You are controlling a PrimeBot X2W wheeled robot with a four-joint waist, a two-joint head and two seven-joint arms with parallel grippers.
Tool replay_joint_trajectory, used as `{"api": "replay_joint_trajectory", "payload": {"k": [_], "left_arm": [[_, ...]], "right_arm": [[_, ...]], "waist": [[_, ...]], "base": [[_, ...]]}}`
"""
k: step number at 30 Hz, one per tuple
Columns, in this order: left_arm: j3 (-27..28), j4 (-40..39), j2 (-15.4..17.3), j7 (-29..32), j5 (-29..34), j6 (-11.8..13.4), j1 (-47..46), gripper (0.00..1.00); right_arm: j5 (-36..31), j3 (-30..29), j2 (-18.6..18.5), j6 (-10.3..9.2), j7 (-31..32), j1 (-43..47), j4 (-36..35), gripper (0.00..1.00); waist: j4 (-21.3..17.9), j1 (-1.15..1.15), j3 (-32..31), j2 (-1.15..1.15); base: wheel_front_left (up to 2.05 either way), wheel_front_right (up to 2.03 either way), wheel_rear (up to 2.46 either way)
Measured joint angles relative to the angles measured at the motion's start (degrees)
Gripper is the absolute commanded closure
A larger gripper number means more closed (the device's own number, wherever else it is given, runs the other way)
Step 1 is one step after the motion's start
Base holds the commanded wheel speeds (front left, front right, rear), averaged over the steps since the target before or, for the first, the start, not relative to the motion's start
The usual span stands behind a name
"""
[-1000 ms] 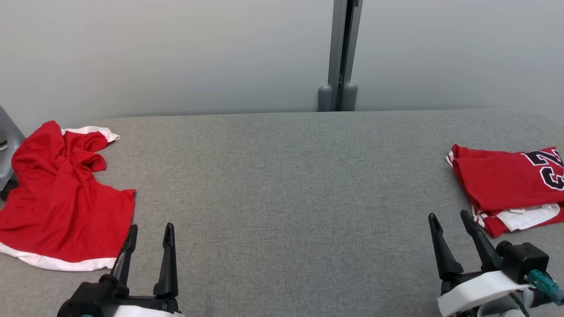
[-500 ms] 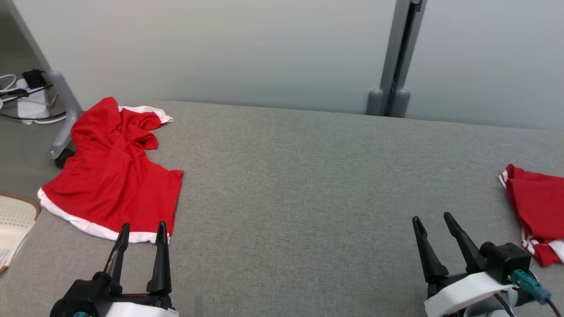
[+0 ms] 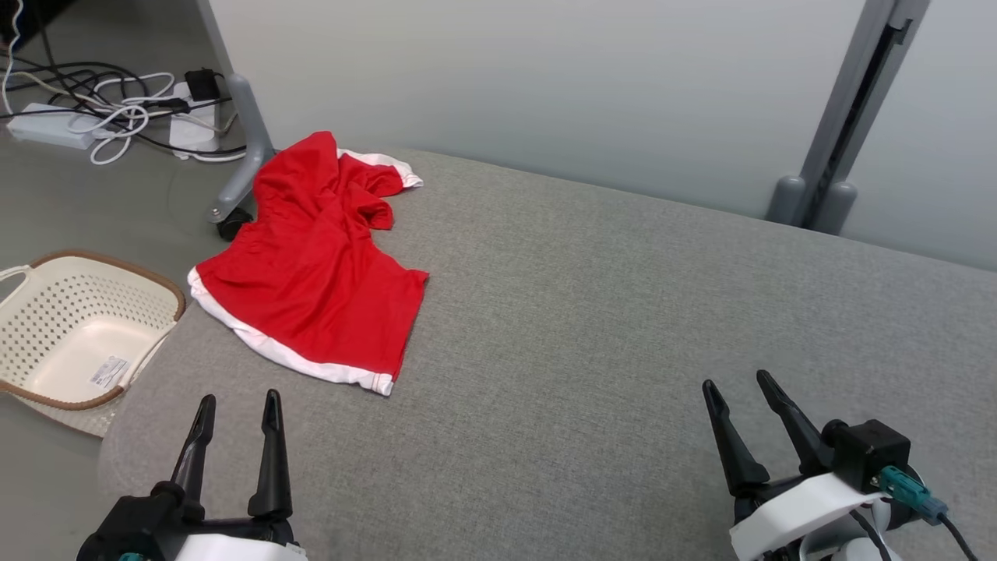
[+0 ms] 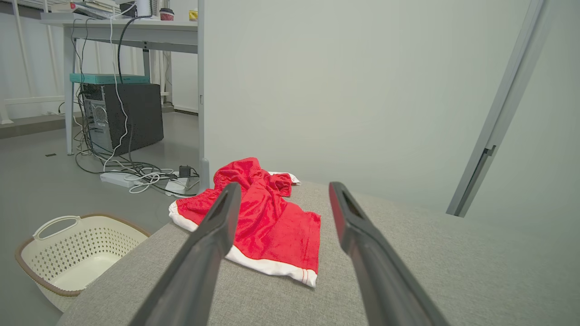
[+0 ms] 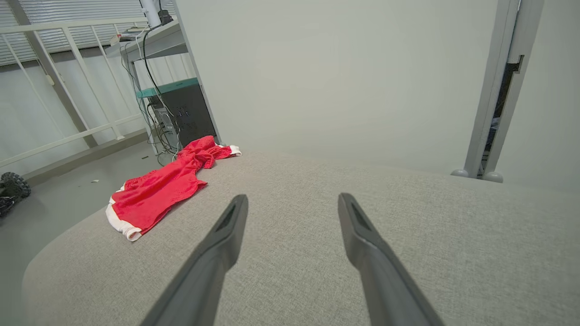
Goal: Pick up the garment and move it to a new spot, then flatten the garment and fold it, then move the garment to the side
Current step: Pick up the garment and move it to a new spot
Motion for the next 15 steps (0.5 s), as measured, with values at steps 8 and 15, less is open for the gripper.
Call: {"api": "replay_joint_trajectory", "payload": {"k": [8, 15], "left_arm": [[0.7, 0.4, 0.0, 0.0, 0.0, 0.3, 0.1, 0.00], [1.5, 1.6, 2.5, 2.3, 1.0, 0.8, -3.9, 0.00]], "right_arm": [[0.3, 0.8, 0.1, 0.00, 0.0, -0.5, 0.9, 0.00], [0.5, 1.7, -0.2, 0.00, 0.0, -2.1, 0.4, 0.00]], "waist": [[1.9, 0.00, -0.2, 0.00], [0.5, 0.00, 0.9, 0.00]], "base": [[0.00, 0.00, 0.00], [0.00, 0.00, 0.00]]}}
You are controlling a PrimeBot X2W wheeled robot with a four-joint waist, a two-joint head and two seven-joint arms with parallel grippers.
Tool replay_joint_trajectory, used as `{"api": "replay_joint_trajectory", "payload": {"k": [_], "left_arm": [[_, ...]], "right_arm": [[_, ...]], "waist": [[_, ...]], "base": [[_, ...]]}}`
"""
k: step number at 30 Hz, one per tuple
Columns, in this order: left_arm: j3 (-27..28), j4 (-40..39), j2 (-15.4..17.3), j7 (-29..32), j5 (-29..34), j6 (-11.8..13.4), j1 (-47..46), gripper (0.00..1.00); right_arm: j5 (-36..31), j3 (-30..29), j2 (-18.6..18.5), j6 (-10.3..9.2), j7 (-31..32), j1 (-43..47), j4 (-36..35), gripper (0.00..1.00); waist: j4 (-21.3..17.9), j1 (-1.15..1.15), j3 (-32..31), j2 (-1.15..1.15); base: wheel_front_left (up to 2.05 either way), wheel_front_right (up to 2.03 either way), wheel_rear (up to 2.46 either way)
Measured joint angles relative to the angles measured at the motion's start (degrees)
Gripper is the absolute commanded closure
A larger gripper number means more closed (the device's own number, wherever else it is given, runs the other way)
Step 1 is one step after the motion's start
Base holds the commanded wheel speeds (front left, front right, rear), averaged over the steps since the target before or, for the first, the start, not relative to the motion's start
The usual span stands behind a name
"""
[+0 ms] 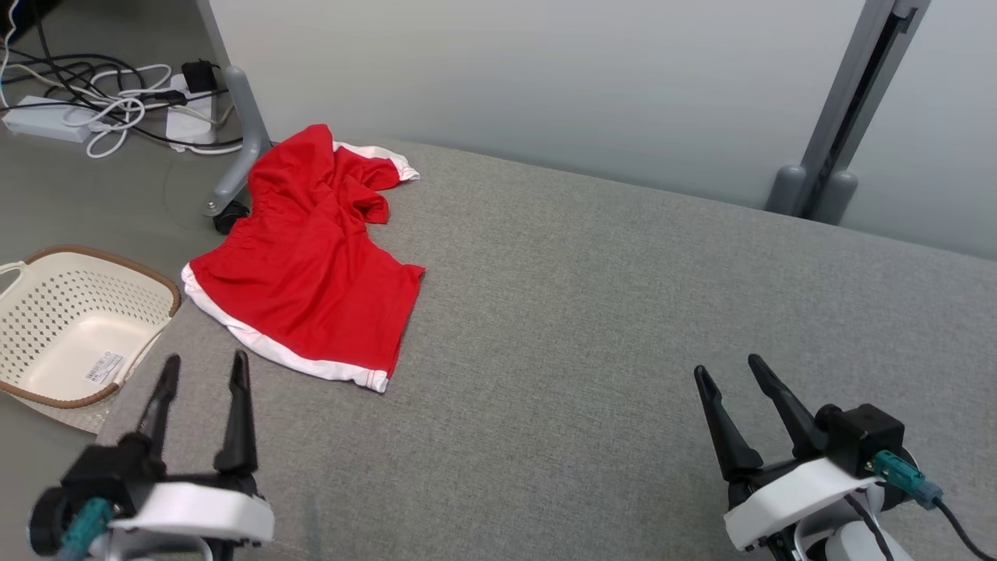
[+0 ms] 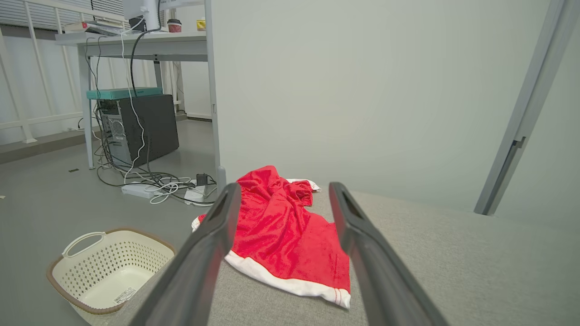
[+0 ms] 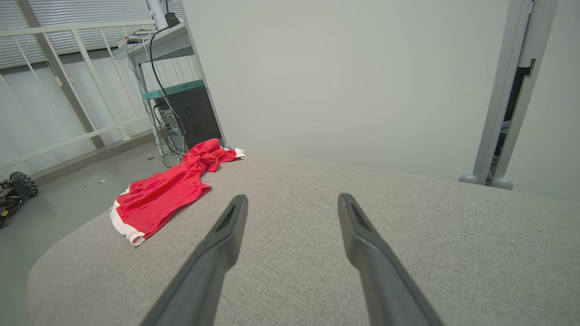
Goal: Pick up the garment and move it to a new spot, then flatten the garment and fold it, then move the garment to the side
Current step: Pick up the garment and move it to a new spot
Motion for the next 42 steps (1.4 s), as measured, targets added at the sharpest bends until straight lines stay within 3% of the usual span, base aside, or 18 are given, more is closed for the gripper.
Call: {"api": "replay_joint_trajectory", "payload": {"k": [6, 17, 19, 29, 42], "left_arm": [[2.5, 0.2, 5.1, 8.2, -1.8, -0.8, -8.5, 0.00], [8.5, 5.6, 14.2, 23.4, -11.4, -3.8, -25.3, 0.00], [9.9, 8.7, 15.1, 25.5, -14.4, -4.1, -28.3, 0.00], [12.1, 31.3, 22.8, 27.9, -17.2, -5.4, -40.4, 0.00], [8.7, 50.7, 25.1, 31.3, -19.2, -6.6, -45.3, 0.00]], "right_arm": [[0.0, 0.0, -1.2, 0.00, 0.0, -2.9, -1.3, 0.00], [-0.5, -0.2, -3.8, 0.00, 0.2, -9.9, -6.7, 0.00], [-0.5, -0.2, -3.8, 0.00, 0.2, -10.8, -7.9, 0.00], [-0.4, 0.2, -4.7, 0.00, 0.2, -14.5, -13.0, 0.00], [-0.5, -0.8, -4.9, 0.00, 0.1, -15.7, -15.2, 0.00]], "waist": [[-2.0, 0.00, 2.9, 0.00], [-7.9, 0.00, 11.5, 0.00], [-9.1, 0.00, 13.3, 0.00], [-15.4, 0.00, 22.3, 0.00], [-22.1, 0.00, 28.6, 0.00]], "base": [[0.00, 0.00, 0.00], [0.00, 0.00, 0.00], [0.00, 0.00, 0.00], [0.00, 0.00, 0.00], [0.00, 0.00, 0.00]]}}
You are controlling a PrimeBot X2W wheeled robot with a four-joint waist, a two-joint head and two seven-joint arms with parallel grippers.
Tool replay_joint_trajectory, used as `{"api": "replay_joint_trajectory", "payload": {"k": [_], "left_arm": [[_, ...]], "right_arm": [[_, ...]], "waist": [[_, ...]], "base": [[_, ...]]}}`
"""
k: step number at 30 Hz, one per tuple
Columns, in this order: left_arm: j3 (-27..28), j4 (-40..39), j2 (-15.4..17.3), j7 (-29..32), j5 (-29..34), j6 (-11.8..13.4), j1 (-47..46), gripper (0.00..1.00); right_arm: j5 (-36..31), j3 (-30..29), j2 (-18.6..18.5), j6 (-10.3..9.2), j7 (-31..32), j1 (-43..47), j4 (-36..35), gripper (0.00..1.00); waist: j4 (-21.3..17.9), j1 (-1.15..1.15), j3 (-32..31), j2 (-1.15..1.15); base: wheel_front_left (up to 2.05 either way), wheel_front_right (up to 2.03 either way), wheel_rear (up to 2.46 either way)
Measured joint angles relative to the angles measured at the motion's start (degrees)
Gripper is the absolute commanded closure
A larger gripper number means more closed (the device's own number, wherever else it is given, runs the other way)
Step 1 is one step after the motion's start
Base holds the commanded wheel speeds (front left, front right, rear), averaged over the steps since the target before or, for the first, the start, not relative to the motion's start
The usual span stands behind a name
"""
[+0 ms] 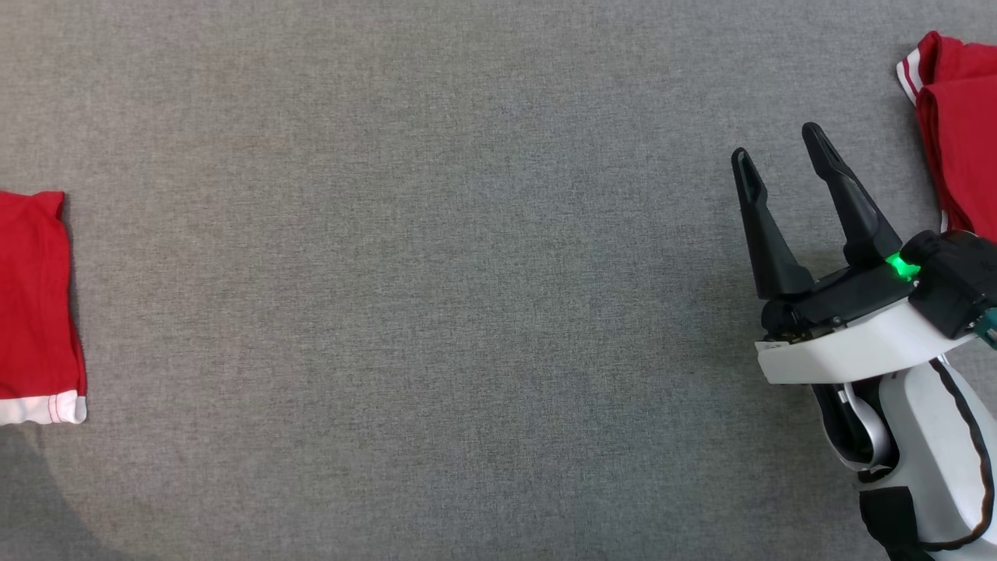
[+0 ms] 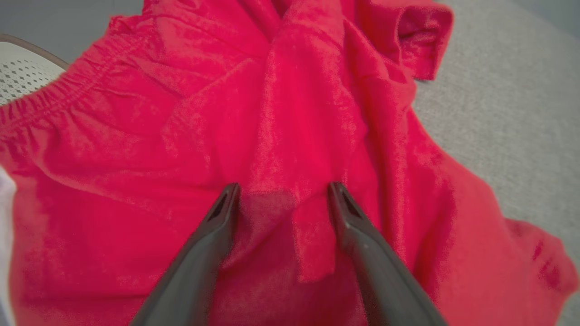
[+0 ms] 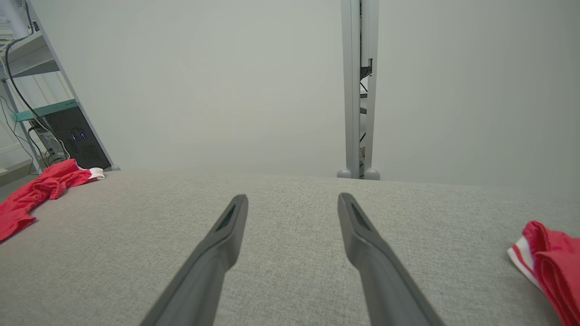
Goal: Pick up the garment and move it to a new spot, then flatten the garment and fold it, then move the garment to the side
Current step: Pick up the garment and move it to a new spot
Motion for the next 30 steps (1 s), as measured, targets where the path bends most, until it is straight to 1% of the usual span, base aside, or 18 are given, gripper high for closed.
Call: {"api": "replay_joint_trajectory", "payload": {"k": [2, 5, 6, 7, 8, 12, 17, 18, 24, 30], "left_arm": [[-0.5, 1.6, 0.8, -0.3, -0.1, -0.2, -0.7, 0.00], [-2.0, 3.2, 0.9, 1.7, -1.5, -0.4, -1.8, 0.00], [-2.7, 3.1, 0.8, 2.4, -2.0, -0.4, -2.0, 0.25], [-3.3, 2.9, 0.9, 2.7, -2.7, -0.3, -2.1, 0.60], [-3.9, 2.7, 0.9, 2.8, -3.3, -0.3, -2.1, 1.00], [-6.7, 1.5, 0.8, 2.6, -5.6, -0.4, -1.8, 1.00], [-11.0, -0.5, 1.7, 0.8, -7.5, -0.4, -1.0, 1.00], [-11.0, -0.5, 1.7, 0.8, -7.5, -0.4, -1.0, 1.00], [-17.9, -5.5, 4.2, -1.5, -9.3, -0.4, -0.1, 1.00], [-24.4, -11.2, 5.6, -1.4, -10.6, -0.4, 0.0, 1.00]], "right_arm": [[-0.1, -0.2, 0.0, 0.00, 0.0, 0.0, -0.1, 0.00], [-0.2, -0.3, 0.0, 0.00, 0.0, 0.0, -0.3, 0.00], [-0.2, -0.4, 0.0, 0.00, 0.0, 0.0, -0.3, 0.00], [-0.3, -0.5, 0.0, 0.00, 0.0, 0.0, -0.4, 0.00], [-0.3, -0.5, 0.0, 0.00, 0.0, 0.0, -0.3, 0.00], [-0.4, -0.4, 0.2, 0.00, 0.0, 0.0, -0.1, 0.00], [-0.2, -0.2, 0.6, 0.00, 0.0, 0.1, 0.4, 0.00], [-0.2, -0.2, 0.6, 0.00, 0.0, 0.1, 0.4, 0.00], [0.2, -0.6, 1.7, 0.00, -0.1, 1.1, 1.5, 0.00], [0.6, -1.1, 3.2, 0.00, -0.1, 3.0, 2.9, 0.00]], "waist": [[-0.3, 0.00, 0.5, 0.00], [-0.3, 0.00, 0.8, 0.00], [-0.2, 0.00, 0.8, 0.00], [-0.1, 0.00, 0.8, 0.00], [0.0, 0.00, 0.8, 0.00], [0.5, 0.00, 0.2, 0.00], [0.8, 0.00, -1.5, 0.00], [0.8, 0.00, -1.5, 0.00], [0.8, 0.00, -5.6, 0.00], [0.3, 0.00, -11.0, 0.00]], "base": [[0.00, 0.00, 0.00], [0.00, 0.00, 0.00], [0.00, 0.00, 0.00], [0.00, 0.00, 0.00], [0.00, 0.00, 0.00], [0.00, 0.00, 0.00], [0.00, 0.00, 0.00], [0.00, 0.00, 0.00], [0.00, 0.00, 0.00], [0.00, 0.00, 0.00]]}}
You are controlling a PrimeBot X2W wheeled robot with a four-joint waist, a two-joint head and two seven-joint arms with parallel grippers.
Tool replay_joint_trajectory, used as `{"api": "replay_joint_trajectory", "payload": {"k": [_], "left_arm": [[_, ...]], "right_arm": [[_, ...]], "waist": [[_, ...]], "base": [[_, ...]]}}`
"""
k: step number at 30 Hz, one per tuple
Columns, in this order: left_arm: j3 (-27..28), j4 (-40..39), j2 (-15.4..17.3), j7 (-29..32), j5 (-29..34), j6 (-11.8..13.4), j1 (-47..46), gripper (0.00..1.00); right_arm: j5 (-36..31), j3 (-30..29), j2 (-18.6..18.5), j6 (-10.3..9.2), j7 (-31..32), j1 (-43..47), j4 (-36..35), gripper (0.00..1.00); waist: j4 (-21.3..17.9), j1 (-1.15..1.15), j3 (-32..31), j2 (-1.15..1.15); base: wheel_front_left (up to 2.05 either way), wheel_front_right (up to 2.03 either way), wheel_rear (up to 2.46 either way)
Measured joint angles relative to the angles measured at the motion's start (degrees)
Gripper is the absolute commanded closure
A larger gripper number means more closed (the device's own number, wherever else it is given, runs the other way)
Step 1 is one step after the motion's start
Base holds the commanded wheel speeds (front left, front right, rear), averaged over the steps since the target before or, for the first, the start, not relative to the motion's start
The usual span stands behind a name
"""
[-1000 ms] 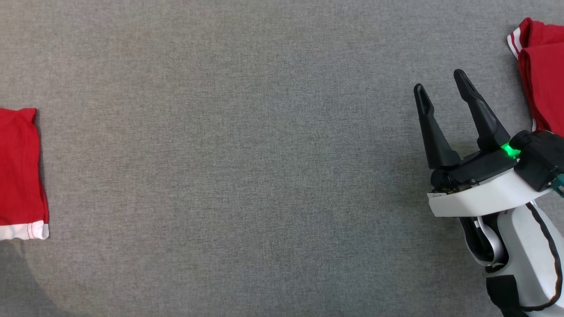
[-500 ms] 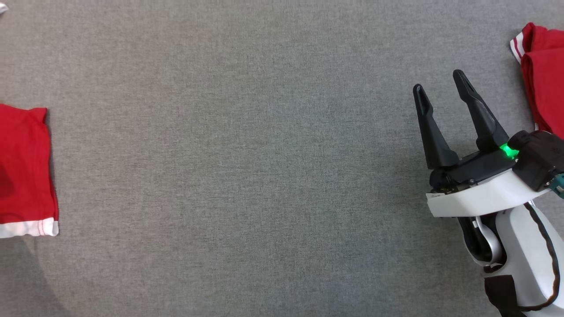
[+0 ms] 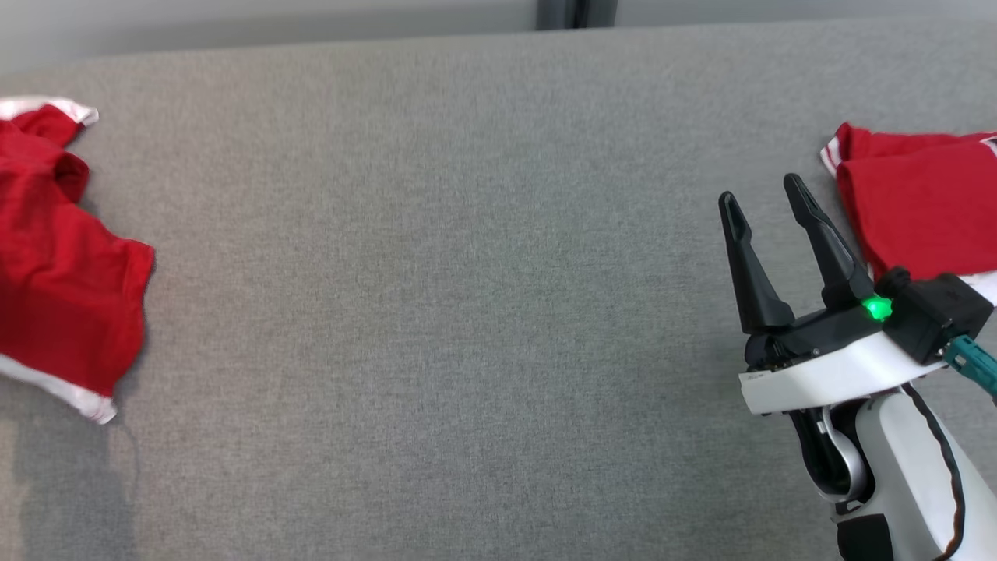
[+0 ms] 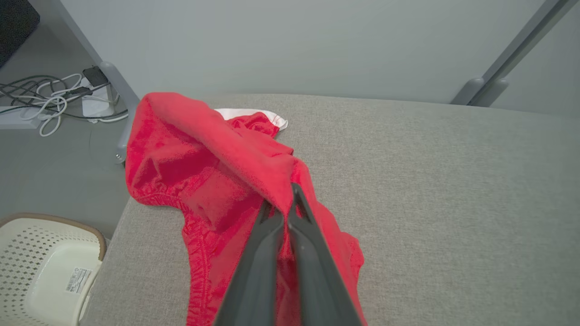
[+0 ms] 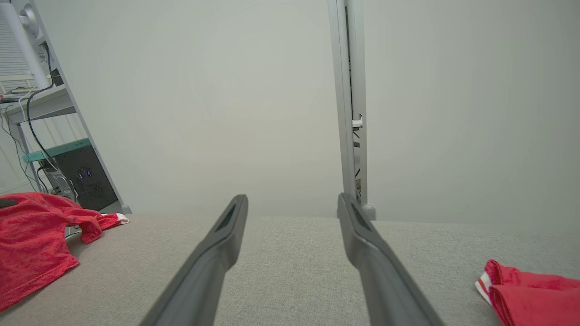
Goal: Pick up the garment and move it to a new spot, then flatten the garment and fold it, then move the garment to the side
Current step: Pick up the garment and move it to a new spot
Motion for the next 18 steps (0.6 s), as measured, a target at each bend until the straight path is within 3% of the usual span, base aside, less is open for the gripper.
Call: {"api": "replay_joint_trajectory", "payload": {"k": [5, 18], "left_arm": [[-4.3, -5.4, 1.5, 1.1, -0.2, 0.0, 0.7, 1.00], [-8.8, -29.6, -0.3, 5.8, 0.3, 1.1, 2.6, 1.00]], "right_arm": [[0.2, -1.1, 0.7, 0.00, 0.0, 1.8, 0.7, 0.00], [0.3, -3.9, 1.5, 0.00, 0.0, 6.1, 1.0, 0.00]], "waist": [[-0.7, 0.00, -4.6, 0.00], [-3.4, 0.00, -13.2, 0.00]], "base": [[0.00, 0.00, 0.00], [0.00, 0.00, 0.00]]}}
